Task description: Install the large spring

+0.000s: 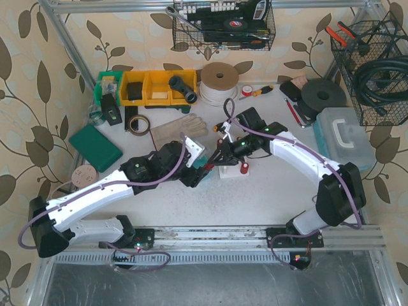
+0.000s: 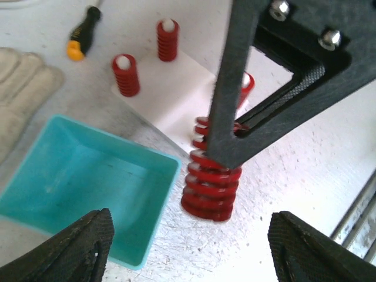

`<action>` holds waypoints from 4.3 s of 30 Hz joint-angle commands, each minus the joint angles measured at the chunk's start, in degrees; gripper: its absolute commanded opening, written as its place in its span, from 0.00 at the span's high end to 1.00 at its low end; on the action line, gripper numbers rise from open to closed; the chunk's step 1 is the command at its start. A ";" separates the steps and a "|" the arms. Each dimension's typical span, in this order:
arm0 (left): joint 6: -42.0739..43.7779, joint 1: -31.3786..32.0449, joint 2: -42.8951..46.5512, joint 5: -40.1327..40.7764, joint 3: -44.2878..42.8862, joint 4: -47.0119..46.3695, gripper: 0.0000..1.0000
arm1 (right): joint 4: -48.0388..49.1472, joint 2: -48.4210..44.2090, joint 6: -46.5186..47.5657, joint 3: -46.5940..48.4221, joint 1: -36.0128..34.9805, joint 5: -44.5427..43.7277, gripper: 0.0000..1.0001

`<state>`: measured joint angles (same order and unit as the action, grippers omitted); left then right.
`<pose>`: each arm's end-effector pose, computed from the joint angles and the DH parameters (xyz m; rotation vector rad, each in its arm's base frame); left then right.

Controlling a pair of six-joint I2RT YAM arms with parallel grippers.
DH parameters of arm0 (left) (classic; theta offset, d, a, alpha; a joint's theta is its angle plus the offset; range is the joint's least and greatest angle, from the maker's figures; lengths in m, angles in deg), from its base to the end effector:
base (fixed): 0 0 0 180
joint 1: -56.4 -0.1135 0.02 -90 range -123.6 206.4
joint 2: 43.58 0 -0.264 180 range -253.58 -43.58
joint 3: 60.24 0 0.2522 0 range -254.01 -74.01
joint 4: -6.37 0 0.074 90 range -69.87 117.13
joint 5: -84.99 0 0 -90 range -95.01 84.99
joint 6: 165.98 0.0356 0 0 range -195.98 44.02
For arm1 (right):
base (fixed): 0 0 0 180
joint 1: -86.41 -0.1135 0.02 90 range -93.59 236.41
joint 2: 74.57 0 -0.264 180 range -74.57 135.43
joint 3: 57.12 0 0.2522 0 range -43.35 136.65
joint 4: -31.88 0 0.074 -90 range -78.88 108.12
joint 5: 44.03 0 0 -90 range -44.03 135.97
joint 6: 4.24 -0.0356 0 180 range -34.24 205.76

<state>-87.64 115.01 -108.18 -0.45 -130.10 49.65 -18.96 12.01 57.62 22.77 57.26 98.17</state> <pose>0.1296 -0.2069 0.3077 0.8733 2.1227 -0.5692 0.2537 0.1737 0.2668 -0.4057 2.6749 1.5254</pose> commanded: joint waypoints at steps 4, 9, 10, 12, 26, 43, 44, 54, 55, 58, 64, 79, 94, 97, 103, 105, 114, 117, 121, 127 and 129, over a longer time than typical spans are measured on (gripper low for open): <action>-7.60 0.37 10.91 10.41 4.61 -1.85 0.22 | -7.66 -6.46 9.54 3.90 0.45 -23.70 1.00; -13.01 0.15 17.56 16.86 11.78 -2.71 0.21 | -12.79 -7.71 13.45 6.12 -1.45 -42.31 1.00; -14.15 0.02 19.39 17.91 13.14 -2.89 0.21 | -14.14 -7.22 14.19 6.94 -1.74 -44.82 1.00; -16.45 -0.24 21.99 19.59 15.89 -3.42 0.20 | -16.26 -6.38 15.28 8.26 -2.75 -47.67 1.00; -27.99 -2.36 28.58 20.26 22.49 -3.37 0.02 | -10.07 -1.74 12.32 5.18 -13.50 -61.04 1.00; -30.74 -3.14 28.10 21.49 24.92 -5.03 0.01 | -5.28 1.63 11.59 1.04 -15.56 -60.64 1.00; -30.63 -3.29 27.53 21.32 24.68 -5.05 0.02 | -5.32 1.61 11.54 0.86 -15.59 -60.76 1.00; -30.87 -4.35 28.33 20.35 25.32 -5.35 0.02 | -5.59 1.87 11.32 -0.92 -15.68 -61.34 1.00; -30.88 -4.45 28.42 20.32 25.33 -5.33 0.01 | -5.69 1.74 11.26 -0.96 -15.68 -61.53 1.00; -30.97 -4.73 28.32 20.03 25.35 -5.25 0.02 | -6.15 1.29 11.26 -1.08 -15.68 -61.78 1.00; -31.06 -5.17 28.21 19.68 25.34 -5.25 0.01 | -6.78 0.16 10.70 -1.54 -15.68 -61.63 1.00; -31.65 -5.85 28.30 19.34 25.49 -4.88 0.02 | -2.33 -0.49 9.10 -6.03 -16.34 -62.03 1.00; -31.66 -6.31 28.72 18.91 25.84 -4.98 0.02 | 4.20 5.18 2.62 -6.18 -16.39 -62.80 1.00; -31.67 -6.40 28.83 18.80 25.87 -5.12 0.02 | 3.91 4.51 2.14 -6.54 -16.38 -63.66 0.87; -31.71 -6.67 28.31 18.56 25.68 -4.92 0.02 | 3.25 0.69 0.04 -7.81 -16.66 -67.41 0.02; -31.67 -6.67 28.43 18.56 25.43 -4.78 0.02 | 4.11 -1.88 -0.47 -8.85 -16.69 -69.13 0.00; -32.19 -6.67 30.17 27.05 21.21 -3.97 0.01 | 8.02 -17.76 4.69 -14.19 -16.38 -89.53 0.00; -29.65 -6.69 29.59 37.93 21.21 -7.56 0.02 | 17.41 -26.62 10.05 -21.77 -15.89 -100.35 0.00; -15.26 -8.08 23.47 50.59 21.46 -14.49 0.02 | 36.53 -36.05 18.44 -34.84 -13.18 -110.81 0.00; -2.15 -29.38 15.58 40.85 24.68 -30.65 0.02 | 41.27 -33.88 21.60 -40.01 -2.40 -110.23 0.00; -1.09 -36.01 11.85 37.55 24.87 -33.06 0.01 | 48.08 -32.12 24.25 -42.38 -0.51 -111.14 0.00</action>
<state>-96.82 89.21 -92.05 41.29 -105.99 27.18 17.21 -22.81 76.48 -16.98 53.85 -8.16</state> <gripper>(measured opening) 0.984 0.992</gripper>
